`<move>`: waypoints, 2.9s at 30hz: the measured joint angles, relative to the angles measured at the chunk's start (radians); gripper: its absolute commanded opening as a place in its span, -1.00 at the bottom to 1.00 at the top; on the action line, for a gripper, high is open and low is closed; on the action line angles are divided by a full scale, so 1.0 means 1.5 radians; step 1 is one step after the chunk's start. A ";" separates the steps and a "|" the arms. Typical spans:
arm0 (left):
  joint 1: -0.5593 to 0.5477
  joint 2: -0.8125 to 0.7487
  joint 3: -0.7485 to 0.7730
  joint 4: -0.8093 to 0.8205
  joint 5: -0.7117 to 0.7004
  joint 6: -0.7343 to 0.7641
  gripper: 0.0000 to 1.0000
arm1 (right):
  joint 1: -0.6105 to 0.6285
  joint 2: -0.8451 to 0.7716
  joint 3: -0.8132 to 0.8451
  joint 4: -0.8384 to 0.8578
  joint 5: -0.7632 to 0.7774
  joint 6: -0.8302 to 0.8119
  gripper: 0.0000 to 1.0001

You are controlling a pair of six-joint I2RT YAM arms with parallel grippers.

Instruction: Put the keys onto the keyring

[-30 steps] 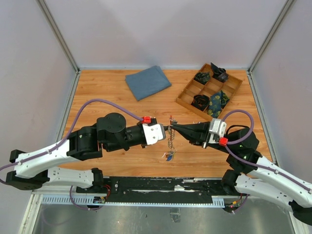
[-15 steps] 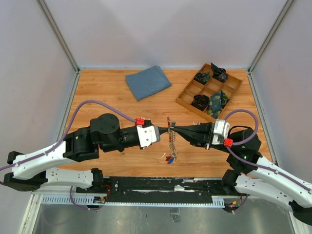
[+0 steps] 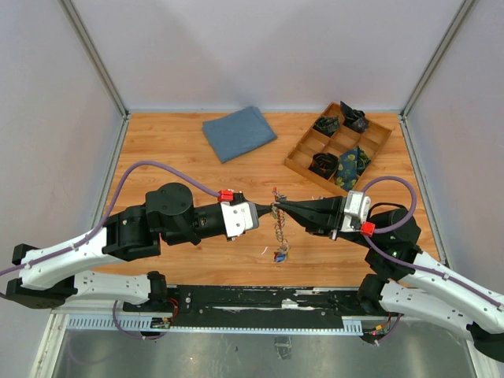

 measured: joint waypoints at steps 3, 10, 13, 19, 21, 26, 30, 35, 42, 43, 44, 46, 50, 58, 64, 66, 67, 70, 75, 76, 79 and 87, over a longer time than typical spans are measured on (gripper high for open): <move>0.000 0.000 0.000 0.000 -0.001 0.000 -0.98 | 0.000 0.002 0.000 -0.002 0.006 -0.003 -0.99; 0.001 0.004 0.000 0.001 0.000 -0.002 -0.75 | 0.007 0.002 0.000 -0.012 0.039 -0.008 -0.99; 0.001 0.005 0.000 0.005 0.000 -0.005 -0.76 | 0.007 0.002 0.000 -0.018 0.054 -0.011 -0.99; 0.000 0.000 -0.005 0.040 -0.004 -0.013 -0.80 | 0.007 0.005 0.000 -0.042 0.076 -0.019 -0.99; 0.000 -0.006 -0.011 0.052 -0.008 -0.015 -0.79 | 0.007 0.006 0.000 -0.049 0.080 -0.020 -0.99; 0.000 -0.033 -0.030 0.074 -0.016 -0.020 -0.72 | 0.007 0.002 0.000 -0.053 0.085 -0.020 -0.99; 0.000 -0.046 -0.039 0.091 -0.027 -0.027 -0.64 | 0.007 -0.008 0.000 -0.065 0.085 -0.025 -0.99; 0.000 -0.048 -0.049 0.104 -0.056 -0.042 -0.48 | 0.007 -0.025 0.000 -0.077 0.085 -0.037 -0.99; 0.000 -0.048 -0.088 0.142 -0.077 -0.067 -0.30 | 0.007 -0.029 0.000 -0.081 0.090 -0.042 -0.99; 0.000 -0.047 -0.096 0.147 -0.079 -0.070 -0.30 | 0.007 -0.029 0.000 -0.082 0.089 -0.042 -0.99; 0.000 -0.046 -0.101 0.150 -0.079 -0.072 -0.30 | 0.007 -0.029 0.000 -0.083 0.086 -0.042 -0.99; 0.000 -0.043 -0.110 0.154 -0.079 -0.076 -0.29 | 0.007 -0.028 0.005 -0.096 0.076 -0.045 -0.99; 0.000 -0.042 -0.122 0.157 -0.078 -0.085 -0.29 | 0.007 -0.027 0.018 -0.129 0.041 -0.054 -0.99; 0.033 -0.051 -0.152 0.173 -0.081 -0.127 -0.23 | 0.007 -0.015 0.039 -0.222 0.101 -0.067 -0.99; 0.229 -0.055 -0.161 0.171 -0.056 -0.219 -0.10 | 0.007 0.030 0.053 -0.313 0.242 -0.056 -0.99; 0.279 -0.051 -0.161 0.168 -0.052 -0.243 -0.04 | 0.007 0.063 0.052 -0.321 0.282 -0.047 -0.99; 0.293 -0.049 -0.161 0.166 -0.050 -0.253 -0.02 | 0.007 0.077 0.052 -0.325 0.293 -0.044 -0.99; 0.330 -0.045 -0.161 0.159 -0.047 -0.276 0.02 | 0.006 0.140 0.053 -0.332 0.336 -0.037 -0.99; 0.443 -0.046 -0.175 0.145 -0.027 -0.321 0.06 | -0.022 0.235 0.053 -0.341 0.348 -0.030 -0.98; 0.468 -0.046 -0.182 0.142 -0.024 -0.329 0.06 | -0.035 0.252 0.055 -0.343 0.344 -0.025 -0.97; 0.529 -0.046 -0.204 0.120 -0.013 -0.354 0.07 | -0.063 0.304 0.075 -0.360 0.330 -0.016 -0.94; 0.547 -0.056 -0.219 0.096 0.002 -0.375 0.08 | -0.072 0.395 0.103 -0.395 0.333 -0.015 -0.78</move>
